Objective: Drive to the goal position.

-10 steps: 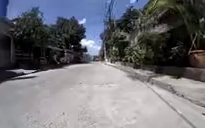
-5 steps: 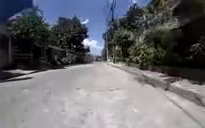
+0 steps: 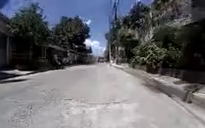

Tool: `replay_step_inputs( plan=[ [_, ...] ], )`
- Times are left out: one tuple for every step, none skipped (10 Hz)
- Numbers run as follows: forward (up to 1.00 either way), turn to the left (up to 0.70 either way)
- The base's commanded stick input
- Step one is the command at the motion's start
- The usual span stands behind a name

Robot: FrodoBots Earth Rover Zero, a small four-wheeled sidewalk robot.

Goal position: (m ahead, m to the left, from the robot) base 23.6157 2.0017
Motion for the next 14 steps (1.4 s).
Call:
replay_step_inputs(
  plan=[
    [1.0, 0.0],
    [1.0, 0.0],
    [1.0, 0.0],
    [1.0, 0.02],
    [1.0, 0.03],
    [1.0, 0.0],
    [1.0, 0.0],
    [1.0, 0.0],
    [1.0, 0.0],
    [1.0, 0.0],
    [1.0, 0.0],
    [1.0, 0.0],
    [1.0, 0.0],
    [1.0, 0.0]
  ],
)
